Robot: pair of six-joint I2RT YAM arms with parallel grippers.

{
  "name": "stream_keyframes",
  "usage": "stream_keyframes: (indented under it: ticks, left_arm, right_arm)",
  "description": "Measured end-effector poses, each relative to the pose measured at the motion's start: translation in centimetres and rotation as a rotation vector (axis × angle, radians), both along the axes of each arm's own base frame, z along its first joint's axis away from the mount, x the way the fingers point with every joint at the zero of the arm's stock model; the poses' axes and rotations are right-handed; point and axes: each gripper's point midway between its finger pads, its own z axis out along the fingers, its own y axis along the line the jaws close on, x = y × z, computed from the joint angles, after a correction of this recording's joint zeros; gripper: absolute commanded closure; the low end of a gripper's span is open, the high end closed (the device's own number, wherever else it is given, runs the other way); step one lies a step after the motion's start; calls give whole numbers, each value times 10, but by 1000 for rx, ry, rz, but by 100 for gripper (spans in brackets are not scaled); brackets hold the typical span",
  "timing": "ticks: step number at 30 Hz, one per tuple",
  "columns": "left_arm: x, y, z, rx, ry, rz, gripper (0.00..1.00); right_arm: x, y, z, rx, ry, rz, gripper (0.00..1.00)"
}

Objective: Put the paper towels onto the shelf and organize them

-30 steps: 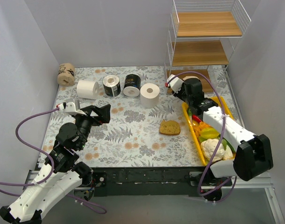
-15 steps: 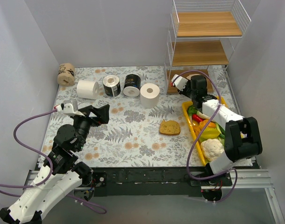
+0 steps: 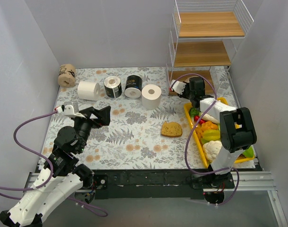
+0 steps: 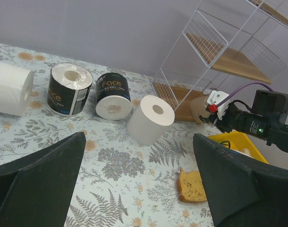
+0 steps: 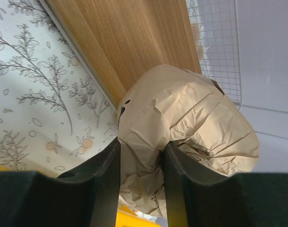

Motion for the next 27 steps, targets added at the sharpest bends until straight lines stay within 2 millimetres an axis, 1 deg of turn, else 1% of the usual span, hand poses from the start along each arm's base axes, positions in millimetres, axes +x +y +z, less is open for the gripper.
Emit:
stream_keyframes:
  ticks: [2,3,5,9,14,19,27]
  left_arm:
    - [0,0,0,1,0,-1,2]
    - [0,0,0,0,0,-2,2]
    - [0,-1,0,1,0,-3,2]
    - [0,-1,0,0,0,-4,2]
    - [0,0,0,0,-1,-3,2]
    - [0,0,0,0,-1,-4,2]
    - [-1,-1,0,0,-1,-8,2]
  right_arm:
    - [4,-3,0,-14,-8,1,52]
    - [6,-5,1,-16,-13,0,49]
    - [13,-7,6,-25,-34,-1,47]
    - [30,-16,17,-65,-95,-21,46]
    - [42,-26,20,-106,-126,-54,46]
    - [44,-30,22,-132,-139,-69,41]
    - [47,-30,33,-143,-180,-80,40]
